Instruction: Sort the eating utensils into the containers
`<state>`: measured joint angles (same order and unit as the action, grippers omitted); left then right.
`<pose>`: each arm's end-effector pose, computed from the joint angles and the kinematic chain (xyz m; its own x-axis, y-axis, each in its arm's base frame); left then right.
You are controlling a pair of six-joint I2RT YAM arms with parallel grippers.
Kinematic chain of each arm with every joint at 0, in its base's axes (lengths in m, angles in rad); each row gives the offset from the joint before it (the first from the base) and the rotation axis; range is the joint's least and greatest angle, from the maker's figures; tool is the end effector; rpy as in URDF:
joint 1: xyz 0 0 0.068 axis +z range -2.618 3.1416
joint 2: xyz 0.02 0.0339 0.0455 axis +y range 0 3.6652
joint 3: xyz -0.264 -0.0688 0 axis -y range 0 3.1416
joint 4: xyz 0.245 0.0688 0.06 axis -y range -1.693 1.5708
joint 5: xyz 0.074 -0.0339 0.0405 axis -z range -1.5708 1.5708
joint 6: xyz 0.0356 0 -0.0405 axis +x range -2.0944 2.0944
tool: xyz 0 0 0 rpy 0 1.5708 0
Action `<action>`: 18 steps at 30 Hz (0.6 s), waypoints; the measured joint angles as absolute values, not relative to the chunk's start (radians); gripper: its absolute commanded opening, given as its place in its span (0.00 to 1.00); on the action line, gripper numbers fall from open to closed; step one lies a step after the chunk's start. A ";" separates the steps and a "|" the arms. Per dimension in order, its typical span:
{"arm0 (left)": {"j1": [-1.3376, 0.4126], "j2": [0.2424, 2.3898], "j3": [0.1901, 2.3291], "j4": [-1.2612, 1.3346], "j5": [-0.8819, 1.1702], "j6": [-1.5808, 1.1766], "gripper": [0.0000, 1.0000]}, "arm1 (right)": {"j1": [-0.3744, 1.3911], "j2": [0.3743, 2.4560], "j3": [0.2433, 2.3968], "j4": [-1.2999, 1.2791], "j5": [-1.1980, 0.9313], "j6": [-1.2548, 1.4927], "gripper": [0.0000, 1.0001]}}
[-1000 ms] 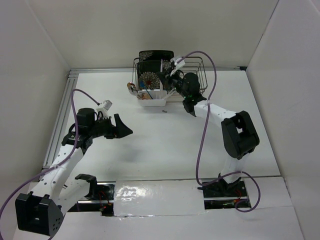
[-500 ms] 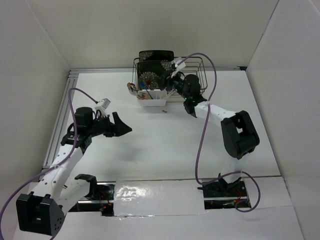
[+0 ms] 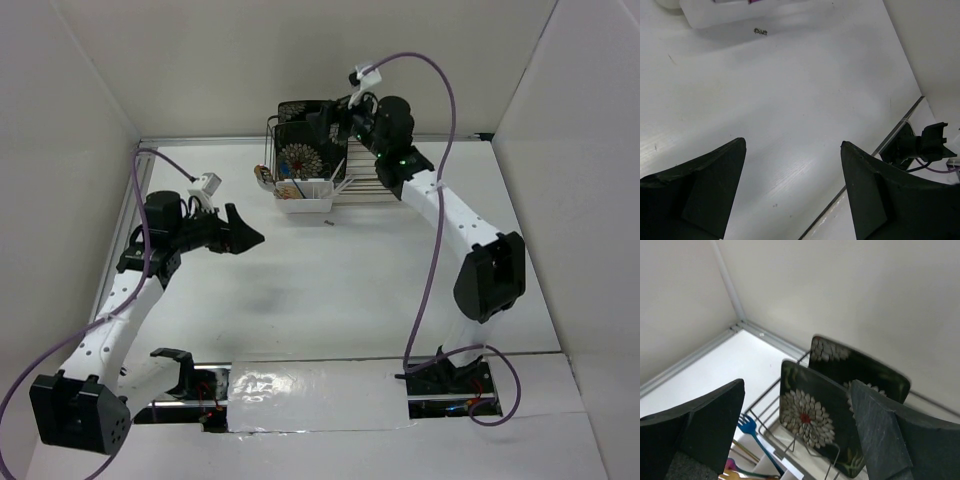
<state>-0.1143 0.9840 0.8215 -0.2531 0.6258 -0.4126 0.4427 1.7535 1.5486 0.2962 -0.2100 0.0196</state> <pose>0.2156 -0.0457 0.3114 -0.6180 -0.2562 -0.7433 0.4116 0.7001 -0.5835 0.3839 0.1902 0.3919 0.0705 0.0546 -0.9960 -0.6080 0.7939 0.0005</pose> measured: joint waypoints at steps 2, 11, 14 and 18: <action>-0.115 1.013 0.859 -0.260 0.630 -0.392 0.97 | 0.438 1.732 1.631 0.207 -0.214 0.020 0.96; -0.123 1.075 0.979 -0.325 0.606 -0.324 1.00 | 0.408 1.434 1.559 -0.007 -0.123 0.131 1.00; -0.124 1.101 1.036 -0.329 0.584 -0.327 1.00 | 0.405 1.357 1.504 -0.062 -0.096 0.213 1.00; -0.126 1.122 1.054 -0.315 0.570 -0.364 0.99 | 0.406 1.223 1.291 -0.100 -0.082 0.323 1.00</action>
<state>-0.1261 1.1221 1.0538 -0.3153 0.5697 -0.3641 0.4057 1.2232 1.2907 -0.1001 -0.0822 0.3225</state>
